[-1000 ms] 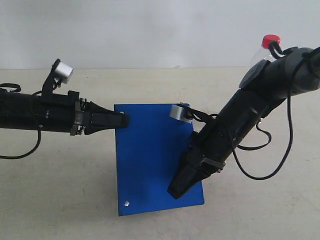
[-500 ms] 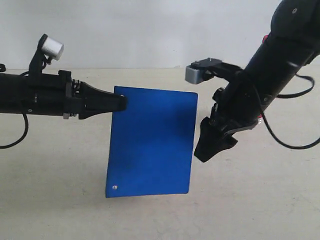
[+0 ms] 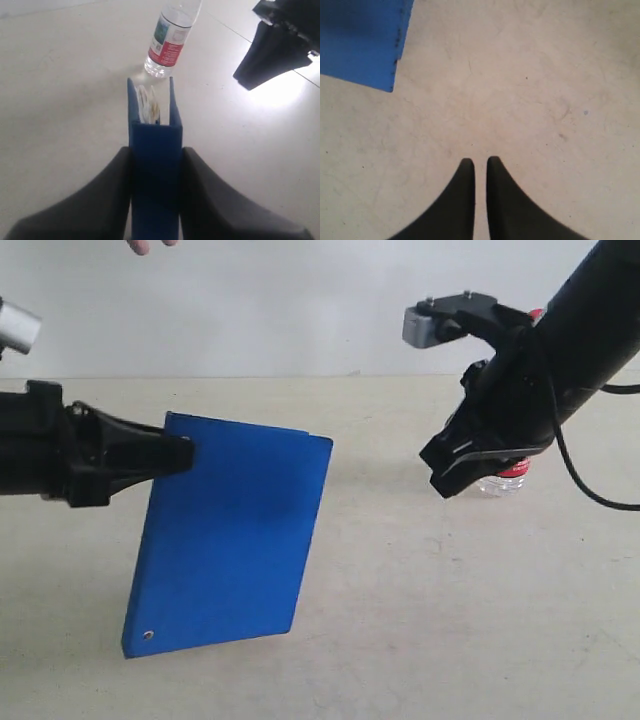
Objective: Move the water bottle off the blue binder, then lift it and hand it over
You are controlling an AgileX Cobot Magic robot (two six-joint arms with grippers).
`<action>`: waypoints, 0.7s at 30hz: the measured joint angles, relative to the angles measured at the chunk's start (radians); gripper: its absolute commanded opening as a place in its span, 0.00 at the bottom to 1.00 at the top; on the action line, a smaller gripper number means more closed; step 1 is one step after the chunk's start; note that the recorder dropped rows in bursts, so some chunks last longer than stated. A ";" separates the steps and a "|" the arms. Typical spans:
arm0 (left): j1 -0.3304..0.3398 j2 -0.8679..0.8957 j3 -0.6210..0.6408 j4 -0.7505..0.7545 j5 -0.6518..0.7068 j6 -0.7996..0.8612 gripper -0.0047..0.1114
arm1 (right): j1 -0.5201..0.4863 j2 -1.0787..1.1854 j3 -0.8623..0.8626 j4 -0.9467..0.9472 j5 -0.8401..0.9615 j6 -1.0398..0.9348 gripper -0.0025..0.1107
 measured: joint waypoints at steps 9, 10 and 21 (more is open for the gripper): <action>0.000 -0.344 0.055 -0.083 -0.257 0.015 0.08 | 0.000 -0.255 0.000 0.010 -0.025 0.012 0.05; 0.000 -0.369 0.043 -0.085 -0.289 0.000 0.08 | 0.000 -0.284 0.000 0.008 -0.025 0.015 0.05; 0.000 -0.421 -0.065 -0.099 -0.342 -0.057 0.08 | 0.000 -0.443 0.000 0.006 -0.023 0.029 0.05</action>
